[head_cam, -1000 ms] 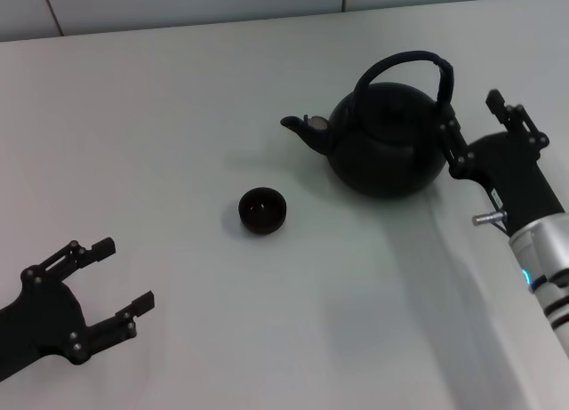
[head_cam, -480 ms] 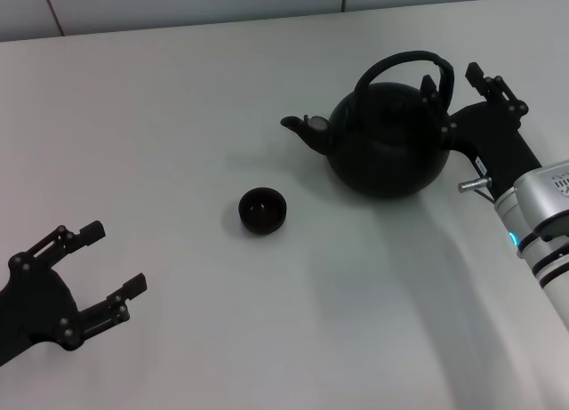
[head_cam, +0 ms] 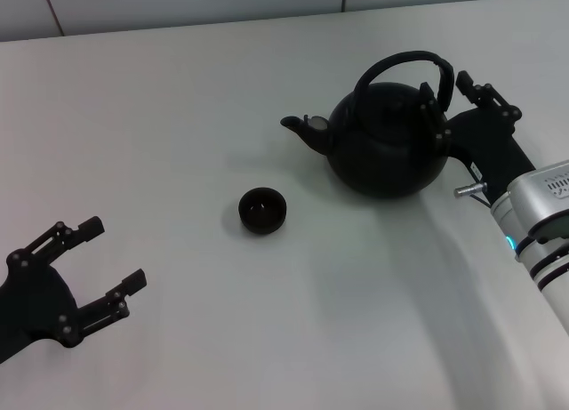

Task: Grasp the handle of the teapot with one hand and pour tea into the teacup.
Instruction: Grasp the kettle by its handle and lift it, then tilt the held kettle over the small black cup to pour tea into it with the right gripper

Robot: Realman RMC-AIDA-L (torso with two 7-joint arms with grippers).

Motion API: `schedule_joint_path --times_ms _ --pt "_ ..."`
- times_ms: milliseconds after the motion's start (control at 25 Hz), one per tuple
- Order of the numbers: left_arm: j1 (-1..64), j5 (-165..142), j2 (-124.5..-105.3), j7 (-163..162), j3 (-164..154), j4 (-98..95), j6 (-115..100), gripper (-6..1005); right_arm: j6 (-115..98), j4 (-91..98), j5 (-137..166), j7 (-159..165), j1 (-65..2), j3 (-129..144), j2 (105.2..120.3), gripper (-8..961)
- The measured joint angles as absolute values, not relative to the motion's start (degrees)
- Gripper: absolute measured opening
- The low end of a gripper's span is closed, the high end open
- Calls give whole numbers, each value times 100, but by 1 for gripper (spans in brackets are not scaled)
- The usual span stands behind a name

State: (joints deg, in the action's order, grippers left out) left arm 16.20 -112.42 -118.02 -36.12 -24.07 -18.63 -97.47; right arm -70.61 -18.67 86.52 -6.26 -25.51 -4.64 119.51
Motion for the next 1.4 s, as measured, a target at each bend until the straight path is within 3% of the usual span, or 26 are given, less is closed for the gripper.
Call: schedule_joint_path --times_ms 240,680,1400 --pt "1601 -11194 -11802 -3616 -2408 -1863 -9813 832 -7008 -1880 8657 -625 -2551 -458 11951 437" --pt "1599 -11178 -11802 -3621 -2359 -1860 -9882 830 -7007 -1897 8625 -621 -2533 -524 11959 65" --pt "1612 -11179 -11811 -3621 -2355 -1785 -9905 831 -7341 -1237 9166 443 -2825 -554 11912 66"
